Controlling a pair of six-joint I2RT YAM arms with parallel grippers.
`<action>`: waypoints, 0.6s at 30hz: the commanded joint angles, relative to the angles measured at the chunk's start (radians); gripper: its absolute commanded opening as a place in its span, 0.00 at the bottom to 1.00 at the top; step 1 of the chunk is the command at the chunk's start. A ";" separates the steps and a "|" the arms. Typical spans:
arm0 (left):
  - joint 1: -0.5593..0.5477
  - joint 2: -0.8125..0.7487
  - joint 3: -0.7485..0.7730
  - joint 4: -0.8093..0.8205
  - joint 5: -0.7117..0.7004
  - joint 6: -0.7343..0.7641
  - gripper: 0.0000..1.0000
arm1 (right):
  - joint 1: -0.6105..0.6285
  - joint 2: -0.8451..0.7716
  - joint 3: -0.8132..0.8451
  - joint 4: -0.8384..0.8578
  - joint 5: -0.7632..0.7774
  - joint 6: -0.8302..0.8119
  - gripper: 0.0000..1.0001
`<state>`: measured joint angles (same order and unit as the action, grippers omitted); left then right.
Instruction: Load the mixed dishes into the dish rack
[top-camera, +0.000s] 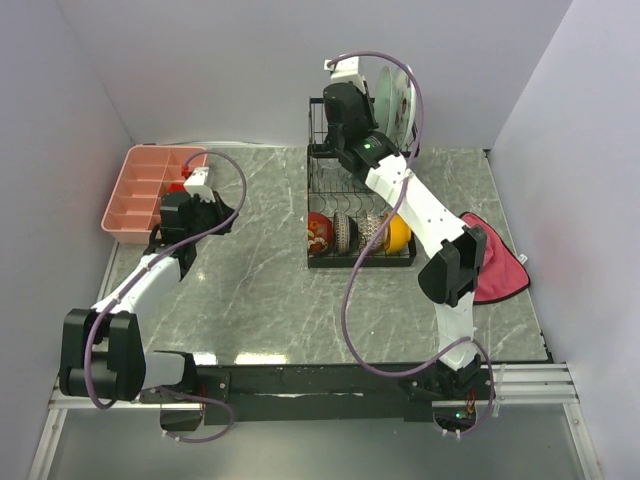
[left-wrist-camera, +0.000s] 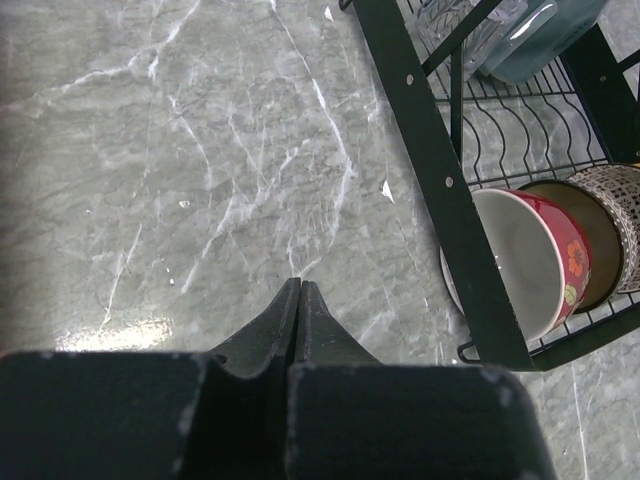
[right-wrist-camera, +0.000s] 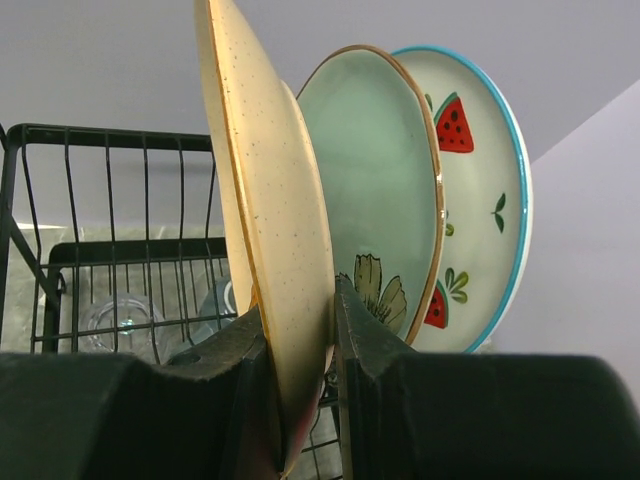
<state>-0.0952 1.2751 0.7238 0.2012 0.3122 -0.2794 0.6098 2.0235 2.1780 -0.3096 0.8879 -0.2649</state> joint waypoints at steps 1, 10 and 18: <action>-0.005 0.009 0.038 0.021 0.024 -0.015 0.03 | -0.024 -0.014 0.048 0.121 0.036 0.044 0.00; -0.011 0.029 0.055 0.003 0.038 -0.015 0.04 | -0.027 -0.002 0.042 0.144 0.043 0.026 0.45; -0.012 0.017 0.078 0.029 0.166 0.006 0.42 | 0.022 -0.155 0.000 -0.017 -0.150 0.111 0.97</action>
<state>-0.1020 1.3045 0.7387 0.1967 0.3695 -0.2817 0.5983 2.0235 2.1765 -0.2699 0.8459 -0.2092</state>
